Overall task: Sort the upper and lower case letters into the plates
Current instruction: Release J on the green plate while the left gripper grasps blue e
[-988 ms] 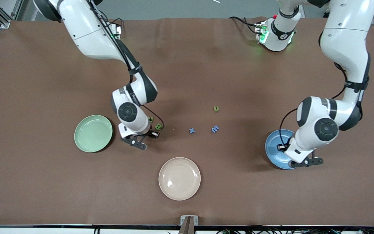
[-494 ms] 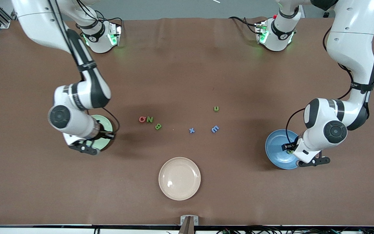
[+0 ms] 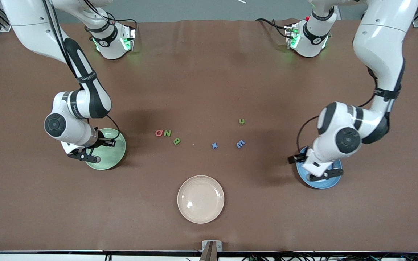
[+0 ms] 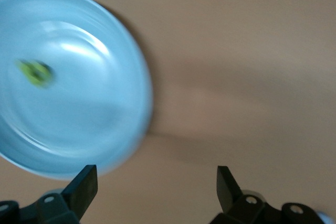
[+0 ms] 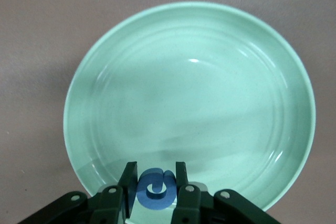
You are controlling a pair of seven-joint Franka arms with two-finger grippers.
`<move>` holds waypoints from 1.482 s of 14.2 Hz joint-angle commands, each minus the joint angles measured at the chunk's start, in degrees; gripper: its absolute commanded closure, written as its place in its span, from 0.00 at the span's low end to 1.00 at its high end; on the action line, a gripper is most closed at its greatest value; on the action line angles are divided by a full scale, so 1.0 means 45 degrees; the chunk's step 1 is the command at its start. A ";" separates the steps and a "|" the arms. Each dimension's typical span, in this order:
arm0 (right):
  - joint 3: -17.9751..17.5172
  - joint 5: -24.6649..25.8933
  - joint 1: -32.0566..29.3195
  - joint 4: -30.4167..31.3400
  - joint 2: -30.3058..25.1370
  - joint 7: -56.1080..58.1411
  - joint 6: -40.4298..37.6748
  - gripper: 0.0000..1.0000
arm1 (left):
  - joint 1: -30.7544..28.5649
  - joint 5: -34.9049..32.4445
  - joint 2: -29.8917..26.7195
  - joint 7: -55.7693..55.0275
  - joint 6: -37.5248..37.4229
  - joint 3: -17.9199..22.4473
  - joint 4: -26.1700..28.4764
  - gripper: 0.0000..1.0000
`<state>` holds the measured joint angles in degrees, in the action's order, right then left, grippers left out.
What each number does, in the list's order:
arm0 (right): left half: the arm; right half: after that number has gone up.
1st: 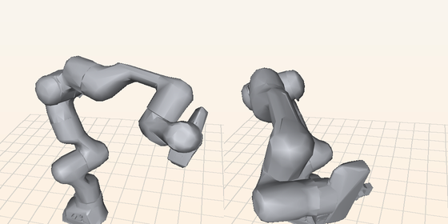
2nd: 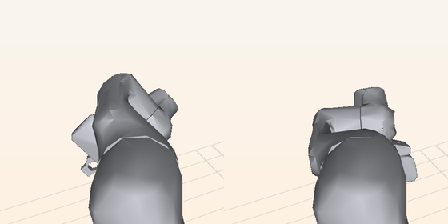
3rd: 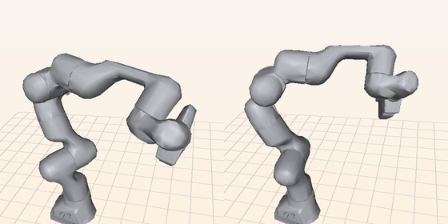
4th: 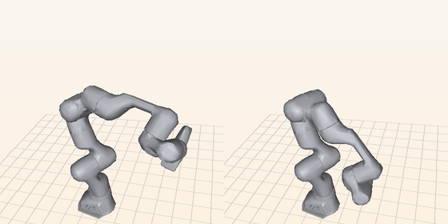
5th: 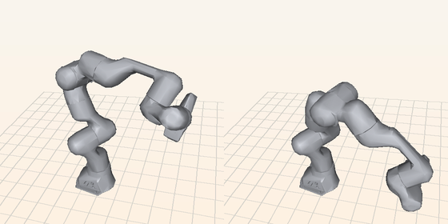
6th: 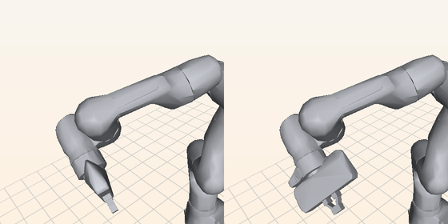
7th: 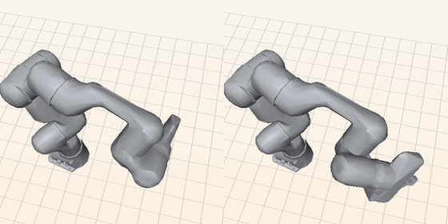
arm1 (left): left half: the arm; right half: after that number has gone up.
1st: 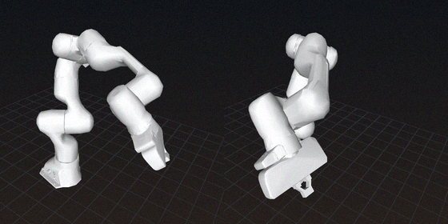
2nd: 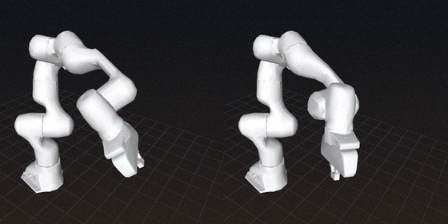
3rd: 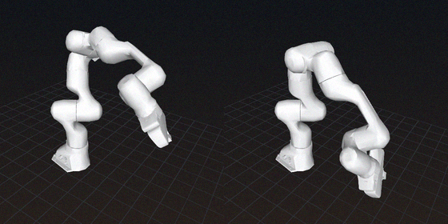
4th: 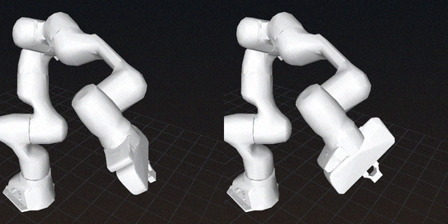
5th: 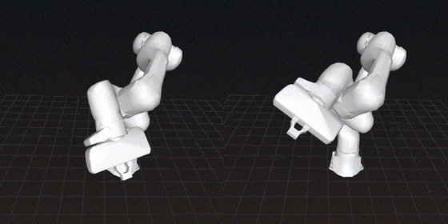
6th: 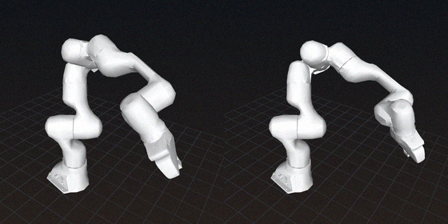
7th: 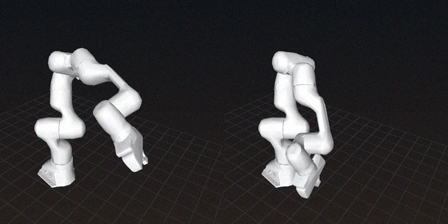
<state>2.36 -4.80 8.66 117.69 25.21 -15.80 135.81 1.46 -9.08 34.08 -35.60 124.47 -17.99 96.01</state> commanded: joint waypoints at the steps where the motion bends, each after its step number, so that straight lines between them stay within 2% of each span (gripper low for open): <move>1: -0.0172 0.0032 -0.0206 0.0624 -0.0270 0.0151 0.0229 0.99 | 0.0824 -0.0032 0.0100 -0.2042 -0.0064 -0.0377 0.0091 0.01; 3: -0.0172 0.0032 -0.0264 0.0993 -0.0250 0.0170 0.0773 0.99 | 0.1489 -0.0090 0.0393 -0.3118 0.0365 -0.0377 0.0111 0.16; 4: -0.0172 0.0032 -0.0265 0.1054 -0.0211 0.0170 0.0873 0.99 | 0.1763 -0.0091 0.0607 -0.3800 0.0619 -0.0377 0.0111 0.19; 7: -0.0172 0.0032 -0.0323 0.1074 -0.0094 0.0170 0.0971 0.97 | 0.2409 -0.0091 0.1038 -0.6124 0.1478 -0.0357 0.0111 0.16; 9: -0.0172 0.0032 -0.0421 0.1054 -0.0074 0.0287 0.0991 0.92 | 0.2857 -0.0169 0.1311 -0.7433 0.2063 -0.0319 0.0150 0.15; 10: -0.0172 0.0032 -0.0537 0.1035 -0.0074 0.0481 0.0972 0.79 | 0.2956 -0.0169 0.1467 -0.7903 0.2414 -0.0318 0.0169 0.15; 11: -0.0172 0.0032 -0.0673 0.0996 -0.0074 0.0773 0.0952 0.36 | 0.2996 -0.0169 0.1565 -0.8198 0.2708 -0.0318 0.0208 0.15; 12: -0.0172 0.0032 -0.0694 0.0957 -0.0093 0.0911 0.0913 0.00 | 0.3132 -0.0169 0.1663 -0.8414 0.2962 -0.0318 0.0247 0.15; 17: -0.0328 -0.0143 -0.0209 0.0314 -0.0211 0.0174 0.0465 0.00 | 0.3386 -0.0188 0.1839 -0.8884 0.2984 -0.0260 0.0306 0.20; 21: -0.0328 -0.0144 0.1236 -0.0254 -0.0113 -0.2618 0.0424 0.00 | 0.3445 -0.0188 0.2093 -0.8885 0.3081 -0.0240 0.0267 0.27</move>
<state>0.83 -5.13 11.55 116.74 25.49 -22.54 138.15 16.42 -9.11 43.17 -74.26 137.13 -19.60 96.90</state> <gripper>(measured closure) 0.000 0.242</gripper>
